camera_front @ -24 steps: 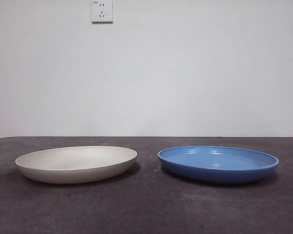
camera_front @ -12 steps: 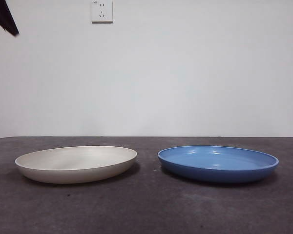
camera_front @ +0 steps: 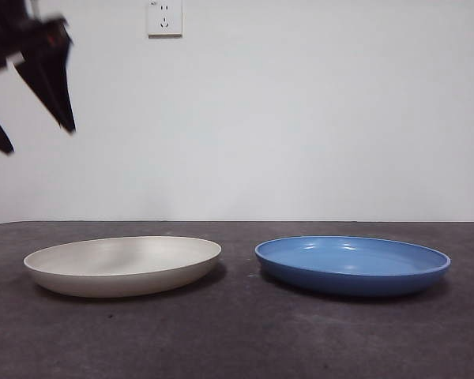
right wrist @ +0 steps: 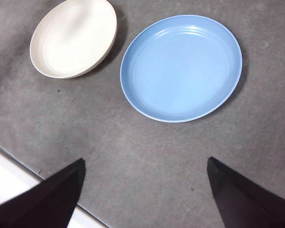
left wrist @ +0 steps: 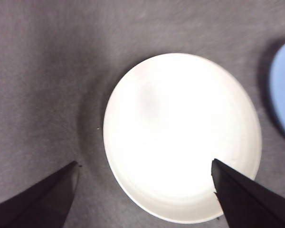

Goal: Pick up the white plate, put it on the blue plate, put it on desk

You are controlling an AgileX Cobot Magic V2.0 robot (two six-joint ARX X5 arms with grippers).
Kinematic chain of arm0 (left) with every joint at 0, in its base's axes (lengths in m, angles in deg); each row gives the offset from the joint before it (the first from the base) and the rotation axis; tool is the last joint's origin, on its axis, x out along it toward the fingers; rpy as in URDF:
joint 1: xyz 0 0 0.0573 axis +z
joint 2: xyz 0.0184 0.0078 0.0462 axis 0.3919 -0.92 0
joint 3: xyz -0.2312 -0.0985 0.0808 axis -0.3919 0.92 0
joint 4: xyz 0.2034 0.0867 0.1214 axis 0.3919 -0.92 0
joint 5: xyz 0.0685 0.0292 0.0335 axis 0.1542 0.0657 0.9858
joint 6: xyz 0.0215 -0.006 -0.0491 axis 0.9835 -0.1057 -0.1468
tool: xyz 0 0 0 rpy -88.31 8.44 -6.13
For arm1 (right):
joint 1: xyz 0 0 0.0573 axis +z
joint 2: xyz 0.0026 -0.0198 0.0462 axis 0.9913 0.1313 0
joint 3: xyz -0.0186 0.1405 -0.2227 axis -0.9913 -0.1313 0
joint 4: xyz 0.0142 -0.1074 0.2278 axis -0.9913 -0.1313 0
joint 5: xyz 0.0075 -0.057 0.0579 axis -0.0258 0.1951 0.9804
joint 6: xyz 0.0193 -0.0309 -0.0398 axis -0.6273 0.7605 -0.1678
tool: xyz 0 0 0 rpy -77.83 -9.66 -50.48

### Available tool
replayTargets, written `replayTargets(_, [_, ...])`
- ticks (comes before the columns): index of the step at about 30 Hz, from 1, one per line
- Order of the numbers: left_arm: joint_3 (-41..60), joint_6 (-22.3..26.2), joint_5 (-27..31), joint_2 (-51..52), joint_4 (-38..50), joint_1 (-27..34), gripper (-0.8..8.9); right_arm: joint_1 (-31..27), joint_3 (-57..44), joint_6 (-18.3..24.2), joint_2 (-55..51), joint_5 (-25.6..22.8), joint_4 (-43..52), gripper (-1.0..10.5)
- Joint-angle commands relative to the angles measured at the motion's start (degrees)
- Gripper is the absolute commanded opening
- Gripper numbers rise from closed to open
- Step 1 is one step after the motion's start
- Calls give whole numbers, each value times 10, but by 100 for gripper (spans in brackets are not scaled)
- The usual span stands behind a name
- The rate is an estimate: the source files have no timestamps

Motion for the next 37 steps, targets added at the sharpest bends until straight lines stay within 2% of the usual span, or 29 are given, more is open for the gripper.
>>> replayTargets(1, [-19,0,7,-49,7,-7,437,3,11,-1,2,2,5,413])
replayTargets(11, [-21,0,30,-156,50,-14,436,3,11,-1,2,2,9,413])
replayTargets(23, [-21,0,32,-214,72,-16,428,3,11,-1,2,2,9,413])
replayTargets(27, [-21,0,38,-218,72,-17,363,2,11,-1,2,2,9,412])
replayTargets(33, [-21,-2,45,-229,74,-18,347,2,11,-1,2,2,9,412])
replayTargets(37, [-21,-2,45,-230,74,-18,239,2,11,-1,2,2,9,412])
